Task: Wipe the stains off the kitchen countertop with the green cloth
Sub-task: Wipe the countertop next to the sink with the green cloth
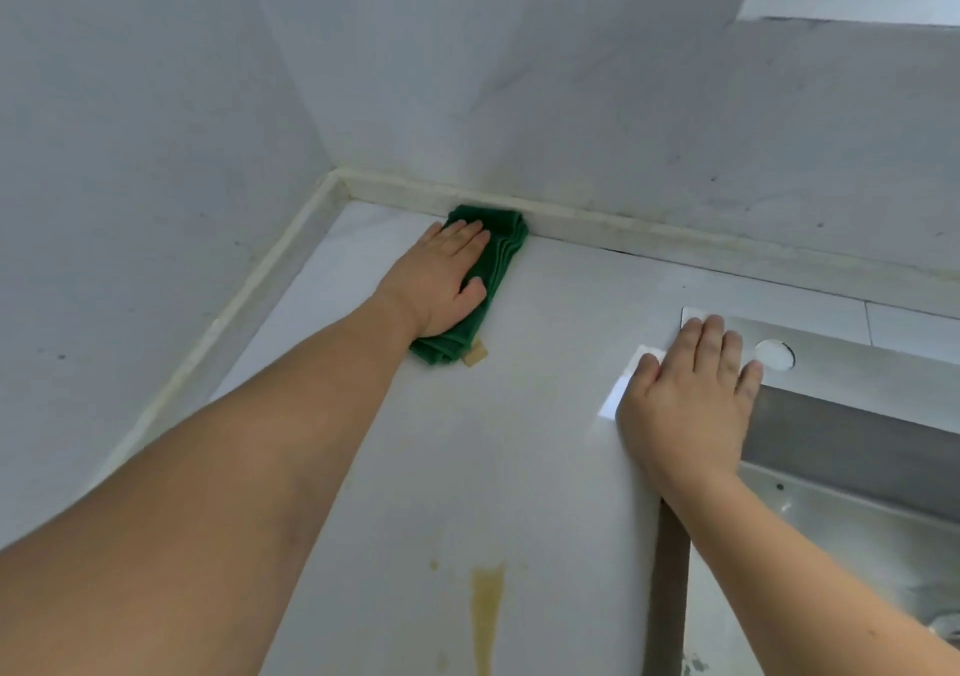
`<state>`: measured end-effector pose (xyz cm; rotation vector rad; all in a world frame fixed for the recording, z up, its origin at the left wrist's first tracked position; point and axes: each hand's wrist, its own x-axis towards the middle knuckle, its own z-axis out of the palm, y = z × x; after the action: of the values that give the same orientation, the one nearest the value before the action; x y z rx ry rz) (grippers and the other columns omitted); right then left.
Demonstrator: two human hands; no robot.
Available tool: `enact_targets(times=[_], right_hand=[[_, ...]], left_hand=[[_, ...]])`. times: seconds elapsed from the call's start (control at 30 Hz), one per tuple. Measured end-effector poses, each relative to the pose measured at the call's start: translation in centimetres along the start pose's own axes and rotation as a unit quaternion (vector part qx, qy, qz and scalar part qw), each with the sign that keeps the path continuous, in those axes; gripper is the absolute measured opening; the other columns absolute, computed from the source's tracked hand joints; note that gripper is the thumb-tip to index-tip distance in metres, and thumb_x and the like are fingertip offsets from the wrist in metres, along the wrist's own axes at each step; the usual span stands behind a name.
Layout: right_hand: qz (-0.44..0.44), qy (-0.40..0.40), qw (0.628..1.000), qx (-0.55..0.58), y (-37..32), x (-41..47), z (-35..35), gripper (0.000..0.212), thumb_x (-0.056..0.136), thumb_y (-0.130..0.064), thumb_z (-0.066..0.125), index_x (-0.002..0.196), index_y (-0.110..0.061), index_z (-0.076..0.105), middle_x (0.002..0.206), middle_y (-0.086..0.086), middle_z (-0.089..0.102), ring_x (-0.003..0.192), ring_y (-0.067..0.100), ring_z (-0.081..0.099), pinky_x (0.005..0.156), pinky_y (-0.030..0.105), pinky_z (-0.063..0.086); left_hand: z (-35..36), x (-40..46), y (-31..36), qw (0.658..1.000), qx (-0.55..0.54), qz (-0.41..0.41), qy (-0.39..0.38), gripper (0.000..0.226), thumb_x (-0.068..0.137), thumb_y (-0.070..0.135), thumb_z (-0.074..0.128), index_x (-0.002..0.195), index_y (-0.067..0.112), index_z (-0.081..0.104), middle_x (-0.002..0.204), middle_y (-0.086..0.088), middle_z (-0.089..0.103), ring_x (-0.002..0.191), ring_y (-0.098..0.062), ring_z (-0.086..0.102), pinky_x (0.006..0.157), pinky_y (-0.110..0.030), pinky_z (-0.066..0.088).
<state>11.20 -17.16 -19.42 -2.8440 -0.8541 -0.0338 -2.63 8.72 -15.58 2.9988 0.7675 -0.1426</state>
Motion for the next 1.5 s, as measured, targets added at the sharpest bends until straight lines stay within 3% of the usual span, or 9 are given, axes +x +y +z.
enact_targets(times=[0.13, 0.23, 0.4, 0.6, 0.83, 1.0, 1.17, 1.37, 1.5], right_hand=[[0.007, -0.011, 1.000, 0.002, -0.2, 0.0, -0.7, 0.070, 0.091, -0.037, 0.014, 0.152, -0.002, 0.019, 0.160, 0.014, 0.015, 0.147, 0.031, 0.009, 0.119, 0.049, 0.003], [0.010, -0.041, 0.999, 0.005, -0.6, -0.2, -1.4, 0.065, 0.097, -0.034, 0.021, 0.152, -0.002, 0.015, 0.161, 0.014, 0.010, 0.148, 0.030, 0.005, 0.119, 0.050, 0.002], [0.013, -0.056, 0.998, 0.011, -0.7, -0.6, -1.9, 0.065, 0.098, -0.034, 0.021, 0.153, -0.002, 0.011, 0.162, 0.013, 0.007, 0.149, 0.029, 0.002, 0.120, 0.048, -0.001], [0.016, -0.043, 0.999, 0.007, -0.5, -0.3, -1.1, 0.065, 0.098, -0.036, 0.021, 0.153, -0.003, 0.012, 0.162, 0.013, 0.007, 0.149, 0.029, 0.002, 0.120, 0.049, 0.000], [0.009, -0.021, 1.000, 0.005, -0.2, -0.1, -0.7, 0.065, 0.096, -0.035, 0.018, 0.153, -0.003, 0.015, 0.161, 0.013, 0.011, 0.148, 0.029, 0.005, 0.120, 0.048, 0.001], [0.012, -0.042, 0.999, 0.009, -0.5, -0.5, -1.5, 0.075, 0.089, -0.042, 0.006, 0.153, -0.003, 0.014, 0.161, 0.013, 0.010, 0.148, 0.029, 0.005, 0.120, 0.048, 0.001], [-0.091, -0.053, 0.994, 0.012, -3.5, -0.4, -2.6, 0.080, 0.089, -0.051, 0.002, 0.153, -0.004, 0.010, 0.162, 0.013, 0.006, 0.149, 0.027, 0.003, 0.120, 0.044, -0.002], [-0.159, -0.079, 0.983, 0.040, -11.2, 0.4, -2.2, 0.066, 0.101, -0.042, 0.014, 0.154, -0.006, 0.000, 0.162, 0.010, -0.006, 0.149, 0.024, -0.007, 0.120, 0.039, -0.010], [-0.146, -0.091, 0.985, 0.030, -12.3, 0.3, 0.1, 0.068, 0.099, -0.045, 0.013, 0.154, -0.009, -0.003, 0.162, 0.007, -0.008, 0.149, 0.021, -0.011, 0.120, 0.041, -0.008]], left_hand=[[0.4, -2.0, 1.2, 0.999, -0.005, -0.037, 0.004, 0.077, 0.090, 0.045, 0.007, 0.157, 0.008, 0.010, 0.166, -0.010, 0.008, 0.153, -0.022, 0.005, 0.124, -0.034, -0.002], [1.4, -7.6, 2.7, 0.998, -0.039, -0.045, 0.004, 0.083, 0.087, 0.050, -0.001, 0.158, 0.007, 0.006, 0.166, -0.009, 0.003, 0.153, -0.021, 0.001, 0.124, -0.035, -0.003], [2.4, -15.4, 4.1, 0.998, -0.046, -0.046, -0.001, 0.080, 0.090, 0.050, 0.009, 0.157, 0.006, 0.010, 0.165, -0.008, 0.004, 0.153, -0.019, -0.001, 0.124, -0.037, -0.004], [1.7, -10.7, 0.8, 1.000, -0.011, 0.002, -0.008, 0.082, 0.087, 0.052, 0.007, 0.158, 0.012, 0.006, 0.166, -0.003, 0.000, 0.152, -0.016, -0.004, 0.123, -0.035, -0.010], [0.8, -1.1, -2.3, 0.999, 0.023, -0.041, -0.007, 0.088, 0.082, 0.053, 0.001, 0.158, 0.011, 0.006, 0.166, -0.005, 0.003, 0.153, -0.018, 0.001, 0.123, -0.037, -0.005], [1.2, -7.2, -0.3, 0.997, -0.004, -0.081, -0.005, 0.086, 0.083, 0.051, -0.002, 0.158, 0.008, 0.002, 0.166, -0.008, -0.001, 0.153, -0.021, -0.002, 0.123, -0.037, -0.006], [1.6, -14.2, -0.1, 0.995, -0.022, -0.092, -0.017, 0.085, 0.083, 0.052, -0.002, 0.157, 0.010, -0.004, 0.166, -0.006, -0.008, 0.152, -0.018, -0.010, 0.123, -0.038, -0.011], [1.5, -12.4, -0.9, 0.998, -0.024, -0.060, -0.017, 0.084, 0.084, 0.052, 0.003, 0.158, 0.014, -0.004, 0.166, -0.002, -0.008, 0.152, -0.015, -0.012, 0.123, -0.041, -0.010], [1.5, -7.1, -4.3, 0.999, -0.006, -0.049, -0.012, 0.085, 0.083, 0.053, 0.002, 0.159, 0.014, -0.001, 0.166, -0.002, -0.005, 0.152, -0.015, -0.008, 0.123, -0.042, -0.007]])
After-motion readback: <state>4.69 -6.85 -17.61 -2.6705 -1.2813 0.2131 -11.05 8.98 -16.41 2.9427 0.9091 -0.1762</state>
